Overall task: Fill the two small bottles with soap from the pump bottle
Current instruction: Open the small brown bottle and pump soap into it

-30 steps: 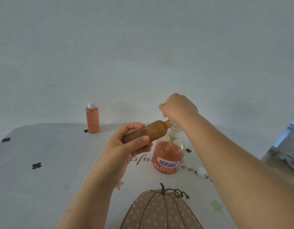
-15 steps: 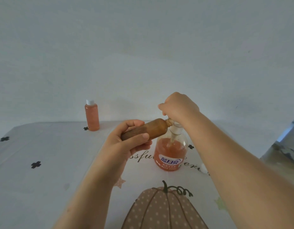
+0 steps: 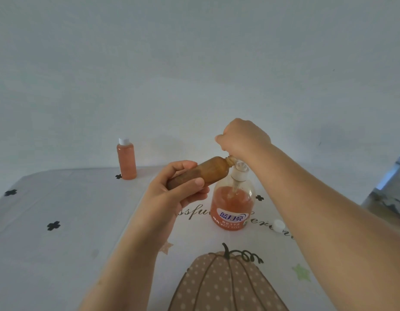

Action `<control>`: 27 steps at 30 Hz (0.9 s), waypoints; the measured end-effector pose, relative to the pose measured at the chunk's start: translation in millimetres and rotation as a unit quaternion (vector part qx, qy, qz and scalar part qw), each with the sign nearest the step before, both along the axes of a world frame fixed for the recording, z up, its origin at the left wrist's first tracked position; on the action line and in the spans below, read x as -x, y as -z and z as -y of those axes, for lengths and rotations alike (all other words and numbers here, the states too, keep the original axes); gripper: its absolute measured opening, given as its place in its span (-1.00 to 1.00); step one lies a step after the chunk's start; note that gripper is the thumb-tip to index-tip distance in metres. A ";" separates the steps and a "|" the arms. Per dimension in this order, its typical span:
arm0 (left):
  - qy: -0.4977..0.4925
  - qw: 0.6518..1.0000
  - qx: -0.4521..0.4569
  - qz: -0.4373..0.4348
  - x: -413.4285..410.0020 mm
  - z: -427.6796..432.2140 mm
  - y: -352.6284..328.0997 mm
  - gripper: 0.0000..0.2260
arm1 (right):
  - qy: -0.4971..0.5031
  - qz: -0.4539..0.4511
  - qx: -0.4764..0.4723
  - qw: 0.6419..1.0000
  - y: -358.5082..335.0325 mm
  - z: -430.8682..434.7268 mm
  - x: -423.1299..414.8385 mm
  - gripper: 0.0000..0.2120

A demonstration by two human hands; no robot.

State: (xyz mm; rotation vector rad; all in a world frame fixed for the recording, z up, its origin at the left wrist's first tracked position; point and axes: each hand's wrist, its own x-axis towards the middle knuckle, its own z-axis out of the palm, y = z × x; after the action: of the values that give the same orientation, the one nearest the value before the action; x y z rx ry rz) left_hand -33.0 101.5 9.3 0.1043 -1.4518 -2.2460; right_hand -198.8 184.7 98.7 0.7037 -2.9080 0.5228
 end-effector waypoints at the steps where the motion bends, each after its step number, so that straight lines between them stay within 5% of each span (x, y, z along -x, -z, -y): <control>1: 0.000 1.000 0.000 0.001 0.2 0.2 0.3 -0.68 | -0.001 0.004 0.005 1.000 0.4 -0.2 0.2 -0.83; 16: -0.003 1.000 0.004 0.019 0.6 2.5 3.3 -0.64 | 0.004 0.016 0.018 1.000 11.9 -3.0 -2.1 -0.86; 27: 0.017 0.999 -0.039 0.015 0.3 -0.3 0.7 -0.69 | 0.001 -0.044 0.015 0.999 -0.4 -4.2 -7.5 -0.68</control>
State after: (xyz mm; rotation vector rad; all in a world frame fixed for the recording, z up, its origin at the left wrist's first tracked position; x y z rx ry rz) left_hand -33.2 101.8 8.6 0.1396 -1.3901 -2.3390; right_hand -191.3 188.9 99.0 0.7023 -2.8137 0.5203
